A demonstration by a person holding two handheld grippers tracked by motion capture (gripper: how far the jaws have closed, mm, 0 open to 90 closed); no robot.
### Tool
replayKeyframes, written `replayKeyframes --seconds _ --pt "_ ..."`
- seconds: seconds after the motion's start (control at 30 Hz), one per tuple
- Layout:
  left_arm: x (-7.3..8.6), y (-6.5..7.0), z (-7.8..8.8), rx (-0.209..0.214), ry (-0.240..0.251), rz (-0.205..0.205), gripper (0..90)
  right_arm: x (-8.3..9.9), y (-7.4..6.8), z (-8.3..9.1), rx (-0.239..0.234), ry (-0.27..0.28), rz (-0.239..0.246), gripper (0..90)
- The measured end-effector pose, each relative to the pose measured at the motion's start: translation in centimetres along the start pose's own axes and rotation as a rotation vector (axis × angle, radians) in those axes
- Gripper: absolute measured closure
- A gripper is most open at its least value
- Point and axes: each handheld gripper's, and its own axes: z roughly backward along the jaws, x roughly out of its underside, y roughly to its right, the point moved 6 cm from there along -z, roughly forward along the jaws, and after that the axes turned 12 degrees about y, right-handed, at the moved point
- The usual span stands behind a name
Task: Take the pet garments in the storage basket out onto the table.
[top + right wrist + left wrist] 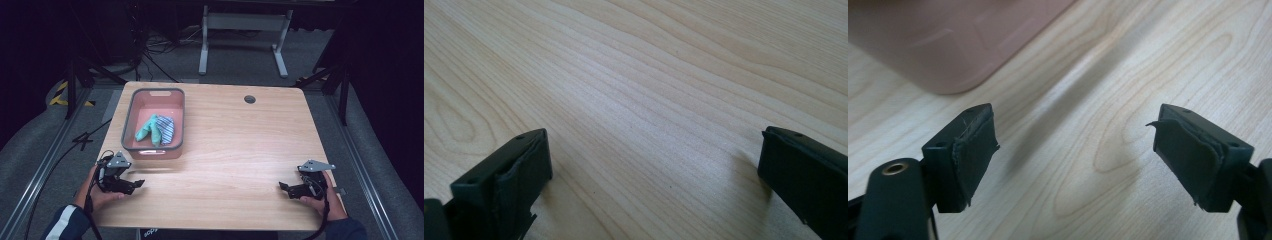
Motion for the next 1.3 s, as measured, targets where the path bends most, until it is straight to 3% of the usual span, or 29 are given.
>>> replayKeyframes --seconds 0.3,0.4,0.7,0.87,1.07,1.3 --pt "-1.7 -0.4 2.2 -0.055 0.054 0.003 19.7 0.0 0.0 0.0 0.000 0.000 0.000 1.0" --pt "-2.5 -0.7 2.9 -0.074 0.071 -0.023 19.7 0.0 0.0 0.0 0.000 0.000 0.000 1.0" --pt "-4.7 -1.3 4.9 -0.125 0.130 -0.018 18.2 0.0 0.0 0.0 0.000 0.000 0.000 1.0" --pt "-6.2 -1.2 5.1 -0.136 0.132 -0.045 16.8 0.0 0.0 0.0 0.000 0.000 0.000 1.0" --pt "-9.1 -1.3 4.8 -0.155 0.132 -0.085 17.5 0.0 0.0 0.0 0.000 0.000 0.000 1.0" --pt "-11.9 -2.5 3.3 -0.156 0.111 -0.088 17.5 0.0 0.0 0.0 0.000 0.000 0.000 1.0"
